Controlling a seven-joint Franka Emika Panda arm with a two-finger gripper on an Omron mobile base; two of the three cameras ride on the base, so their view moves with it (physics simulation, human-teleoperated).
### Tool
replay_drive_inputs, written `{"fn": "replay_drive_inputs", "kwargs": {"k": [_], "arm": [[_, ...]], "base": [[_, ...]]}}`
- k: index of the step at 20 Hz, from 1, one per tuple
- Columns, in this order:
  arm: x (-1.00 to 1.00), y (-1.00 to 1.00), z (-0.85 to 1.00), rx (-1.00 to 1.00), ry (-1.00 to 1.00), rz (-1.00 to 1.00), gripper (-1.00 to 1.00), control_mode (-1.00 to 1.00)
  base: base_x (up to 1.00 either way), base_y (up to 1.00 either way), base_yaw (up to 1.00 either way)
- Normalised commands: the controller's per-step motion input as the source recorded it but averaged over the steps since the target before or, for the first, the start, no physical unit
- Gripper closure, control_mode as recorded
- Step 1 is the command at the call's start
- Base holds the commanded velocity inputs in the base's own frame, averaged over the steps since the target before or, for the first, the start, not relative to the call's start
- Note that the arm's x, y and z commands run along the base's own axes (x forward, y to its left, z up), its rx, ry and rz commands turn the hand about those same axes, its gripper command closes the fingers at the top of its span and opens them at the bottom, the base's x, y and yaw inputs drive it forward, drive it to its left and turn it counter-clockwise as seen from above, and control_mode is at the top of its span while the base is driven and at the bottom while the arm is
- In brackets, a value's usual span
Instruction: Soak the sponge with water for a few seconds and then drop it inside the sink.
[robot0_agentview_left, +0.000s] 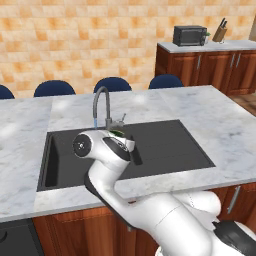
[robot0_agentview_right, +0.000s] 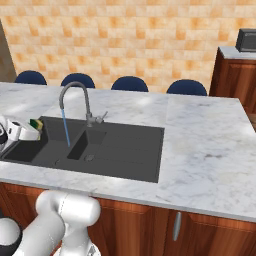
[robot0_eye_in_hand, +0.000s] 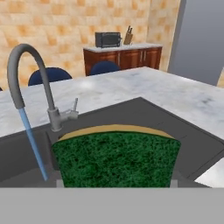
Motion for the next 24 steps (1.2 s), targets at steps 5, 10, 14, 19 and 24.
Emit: {"fn": "replay_drive_inputs", "kwargs": {"k": [5,10,14,19,24], "arm": [[0.35,0.05,-0.07,-0.02,-0.03,-0.02,1.0,-1.0],[0.2,0.0,-0.28,0.0,0.0,-0.05,1.0,-1.0],[0.07,0.0,-0.3,0.0,0.0,-0.05,1.0,-1.0],[0.18,0.0,-0.28,0.0,0.0,-0.06,1.0,-1.0],[0.1,0.0,-0.11,0.0,0.0,-0.05,1.0,-1.0]], "base": [[0.0,0.0,0.0],[0.0,0.0,0.0],[0.0,0.0,0.0],[0.0,0.0,0.0],[0.0,0.0,0.0]]}}
